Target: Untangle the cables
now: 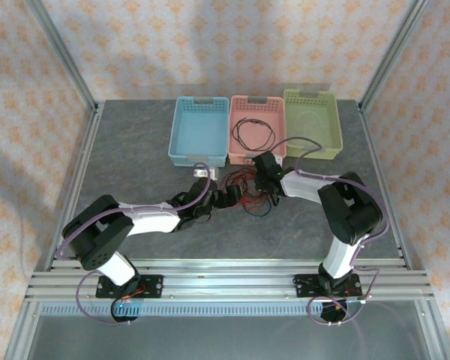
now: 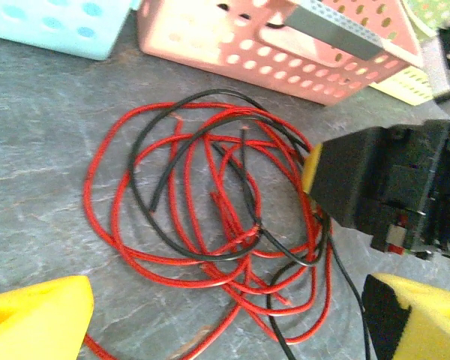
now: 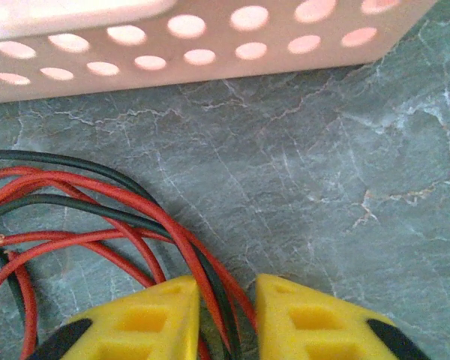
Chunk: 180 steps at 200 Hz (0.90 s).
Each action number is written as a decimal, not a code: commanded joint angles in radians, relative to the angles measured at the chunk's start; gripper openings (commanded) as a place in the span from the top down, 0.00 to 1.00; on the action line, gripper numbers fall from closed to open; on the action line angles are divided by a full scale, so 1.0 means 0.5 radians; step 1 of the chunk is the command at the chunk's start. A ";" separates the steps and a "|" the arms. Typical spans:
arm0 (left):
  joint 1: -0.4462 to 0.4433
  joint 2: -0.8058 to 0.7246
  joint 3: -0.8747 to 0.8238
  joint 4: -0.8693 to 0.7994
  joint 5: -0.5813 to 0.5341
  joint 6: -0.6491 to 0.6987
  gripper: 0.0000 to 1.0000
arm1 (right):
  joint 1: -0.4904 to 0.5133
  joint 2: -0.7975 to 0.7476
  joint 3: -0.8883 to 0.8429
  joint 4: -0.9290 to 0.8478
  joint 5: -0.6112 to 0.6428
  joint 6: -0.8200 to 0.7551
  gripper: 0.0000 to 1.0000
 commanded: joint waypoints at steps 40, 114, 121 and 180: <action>0.136 -0.119 -0.065 -0.153 -0.094 -0.033 0.10 | 0.077 -0.173 -0.174 0.010 -0.100 -0.278 0.85; 0.193 -0.170 -0.078 -0.435 -0.115 -0.018 0.29 | 0.313 -0.460 -0.410 0.018 -0.123 -0.353 0.90; 0.193 -0.161 -0.075 -0.453 -0.117 -0.018 0.31 | 0.319 -0.461 -0.401 -0.015 -0.054 -0.318 0.93; 0.196 0.018 0.103 -0.655 -0.118 0.018 0.55 | 0.319 -0.446 -0.395 -0.095 0.194 -0.134 0.99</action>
